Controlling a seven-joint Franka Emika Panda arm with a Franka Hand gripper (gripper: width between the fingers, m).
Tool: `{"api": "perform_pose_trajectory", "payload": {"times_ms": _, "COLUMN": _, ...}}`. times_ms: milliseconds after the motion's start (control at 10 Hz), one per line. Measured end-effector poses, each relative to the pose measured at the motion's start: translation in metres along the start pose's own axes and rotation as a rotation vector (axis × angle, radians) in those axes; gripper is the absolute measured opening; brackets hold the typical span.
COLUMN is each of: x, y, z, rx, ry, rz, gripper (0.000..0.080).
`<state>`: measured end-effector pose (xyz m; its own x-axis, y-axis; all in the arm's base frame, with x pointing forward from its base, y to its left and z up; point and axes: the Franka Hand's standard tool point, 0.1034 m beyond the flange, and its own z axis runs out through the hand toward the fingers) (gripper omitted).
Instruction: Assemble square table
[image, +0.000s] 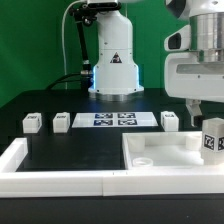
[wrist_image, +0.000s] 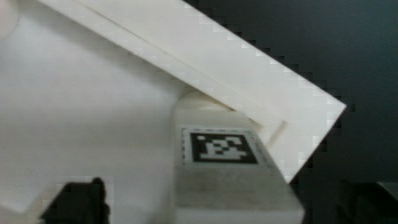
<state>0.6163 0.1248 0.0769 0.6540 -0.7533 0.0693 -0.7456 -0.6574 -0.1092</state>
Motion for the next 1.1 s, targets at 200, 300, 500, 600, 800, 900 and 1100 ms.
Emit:
{"api": "perform_pose_trajectory", "payload": {"times_ms": 200, "x": 0.0024, "y": -0.0005, "z": -0.0003, "rx": 0.010, "ry": 0.009, "rz": -0.209, "gripper": 0.0649}}
{"api": "perform_pose_trajectory", "payload": {"times_ms": 300, "x": 0.0004, "y": -0.0016, "z": -0.0002, "rx": 0.010, "ry": 0.008, "rz": -0.287, "gripper": 0.0649}}
{"api": "perform_pose_trajectory", "payload": {"times_ms": 500, "x": -0.0026, "y": -0.0037, "z": -0.0002, "rx": 0.012, "ry": 0.007, "rz": -0.487, "gripper": 0.0649}}
{"api": "perform_pose_trajectory", "payload": {"times_ms": 600, "x": -0.0022, "y": -0.0043, "z": -0.0007, "rx": 0.012, "ry": 0.009, "rz": -0.581, "gripper": 0.0649}}
{"api": "perform_pose_trajectory", "payload": {"times_ms": 800, "x": -0.0019, "y": -0.0041, "z": -0.0006, "rx": 0.010, "ry": 0.011, "rz": -0.773, "gripper": 0.0649}}
{"api": "perform_pose_trajectory", "payload": {"times_ms": 900, "x": -0.0019, "y": -0.0041, "z": -0.0006, "rx": 0.007, "ry": 0.013, "rz": -0.859, "gripper": 0.0649}}
{"api": "perform_pose_trajectory", "payload": {"times_ms": 1100, "x": -0.0018, "y": -0.0043, "z": -0.0009, "rx": 0.003, "ry": 0.016, "rz": -0.938, "gripper": 0.0649}}
